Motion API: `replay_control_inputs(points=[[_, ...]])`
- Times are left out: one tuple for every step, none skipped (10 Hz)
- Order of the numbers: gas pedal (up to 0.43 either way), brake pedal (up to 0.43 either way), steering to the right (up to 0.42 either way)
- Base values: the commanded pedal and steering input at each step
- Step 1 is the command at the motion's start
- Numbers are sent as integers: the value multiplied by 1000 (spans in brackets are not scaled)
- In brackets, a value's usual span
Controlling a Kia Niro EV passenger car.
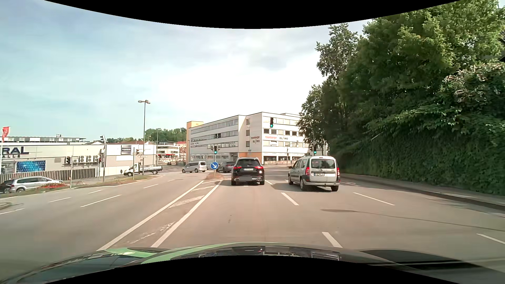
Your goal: Follow the waypoints while adhering to traffic rules and regulations
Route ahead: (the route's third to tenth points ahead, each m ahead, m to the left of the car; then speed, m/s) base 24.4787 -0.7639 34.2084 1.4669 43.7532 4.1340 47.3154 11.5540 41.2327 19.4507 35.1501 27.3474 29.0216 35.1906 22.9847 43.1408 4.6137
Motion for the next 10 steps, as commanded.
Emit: replay_control_inputs(points=[[138, 0, -2], [138, 0, -3], [138, 0, -4], [138, 0, -5], [138, 0, -5], [138, 0, -7], [150, 0, -10], [150, 0, -11], [150, 0, -11], [157, 0, -12]])
